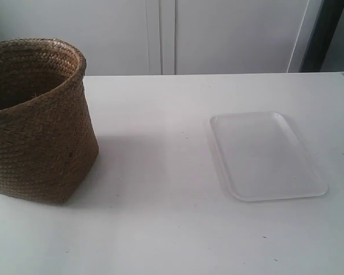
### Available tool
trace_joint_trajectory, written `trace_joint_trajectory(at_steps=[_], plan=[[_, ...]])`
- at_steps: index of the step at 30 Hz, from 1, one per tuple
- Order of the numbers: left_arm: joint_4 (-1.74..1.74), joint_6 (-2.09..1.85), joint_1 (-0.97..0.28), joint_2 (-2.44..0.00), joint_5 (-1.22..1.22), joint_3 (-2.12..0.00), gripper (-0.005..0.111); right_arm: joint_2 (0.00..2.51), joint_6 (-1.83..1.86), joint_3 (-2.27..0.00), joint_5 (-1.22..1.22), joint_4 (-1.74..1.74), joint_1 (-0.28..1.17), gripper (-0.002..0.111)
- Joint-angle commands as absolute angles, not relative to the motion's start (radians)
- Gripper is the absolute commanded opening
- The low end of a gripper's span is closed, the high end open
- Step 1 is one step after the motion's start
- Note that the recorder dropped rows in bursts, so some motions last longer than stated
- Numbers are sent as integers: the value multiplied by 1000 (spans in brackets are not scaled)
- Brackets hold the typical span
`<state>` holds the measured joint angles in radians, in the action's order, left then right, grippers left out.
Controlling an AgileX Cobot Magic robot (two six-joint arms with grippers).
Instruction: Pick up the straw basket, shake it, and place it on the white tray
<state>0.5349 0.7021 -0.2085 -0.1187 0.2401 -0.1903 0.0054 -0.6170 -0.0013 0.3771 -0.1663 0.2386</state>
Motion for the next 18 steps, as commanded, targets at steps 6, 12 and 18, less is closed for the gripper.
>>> trace_joint_trajectory(at_steps=[6,12,18], plan=[[536,878,-212,-528,239,-419,63,0,-723,0,350,-241,238,46],[490,904,-212,-560,390,-476,63,0,-723,0,345,-240,238,46],[744,1064,-212,-693,-193,-685,63,0,-723,0,348,-244,238,46]])
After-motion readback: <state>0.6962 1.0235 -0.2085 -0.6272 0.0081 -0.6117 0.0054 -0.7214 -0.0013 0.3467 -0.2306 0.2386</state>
